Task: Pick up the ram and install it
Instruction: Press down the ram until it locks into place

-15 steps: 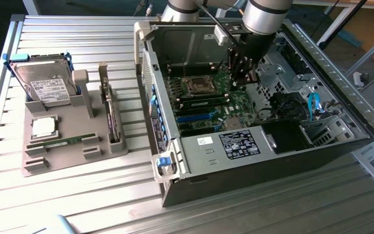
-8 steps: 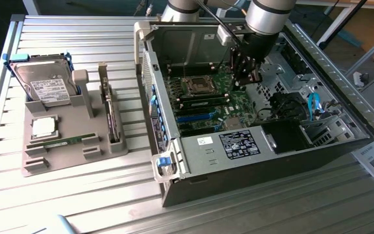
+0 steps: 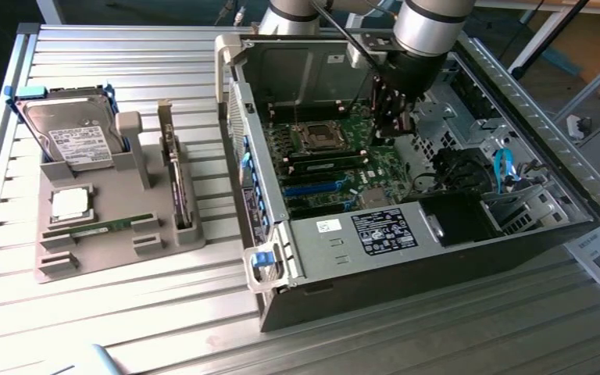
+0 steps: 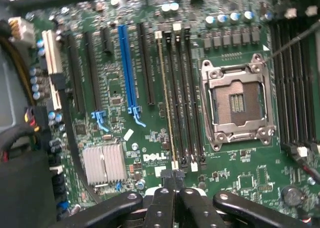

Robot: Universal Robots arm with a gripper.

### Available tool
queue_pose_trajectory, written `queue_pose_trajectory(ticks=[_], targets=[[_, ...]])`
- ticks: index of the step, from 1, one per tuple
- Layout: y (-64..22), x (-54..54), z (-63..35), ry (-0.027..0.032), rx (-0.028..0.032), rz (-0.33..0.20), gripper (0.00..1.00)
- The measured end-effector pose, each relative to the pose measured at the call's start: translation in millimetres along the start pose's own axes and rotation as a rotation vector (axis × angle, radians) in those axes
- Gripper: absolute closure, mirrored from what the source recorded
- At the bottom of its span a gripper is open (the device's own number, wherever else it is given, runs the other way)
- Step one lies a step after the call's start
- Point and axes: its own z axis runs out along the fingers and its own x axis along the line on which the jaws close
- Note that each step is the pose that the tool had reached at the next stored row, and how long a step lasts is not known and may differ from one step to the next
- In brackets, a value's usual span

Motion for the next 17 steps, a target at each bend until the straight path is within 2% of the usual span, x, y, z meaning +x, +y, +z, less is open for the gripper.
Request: queue_pose_trajectory(ticks=[1,2,4,10,17], targets=[[0.0,0.0,0.2,0.0011,-0.0012,0.027,0.89],[0.0,0.0,0.7,0.0038,-0.0044,0.093,0.89],[0.0,-0.1,1.1,0.0066,-0.0079,0.165,0.89],[0.0,-0.1,1.5,0.0113,-0.0142,0.299,0.89],[0.0,-0.1,1.6,0.0159,-0.0205,0.429,0.89]])
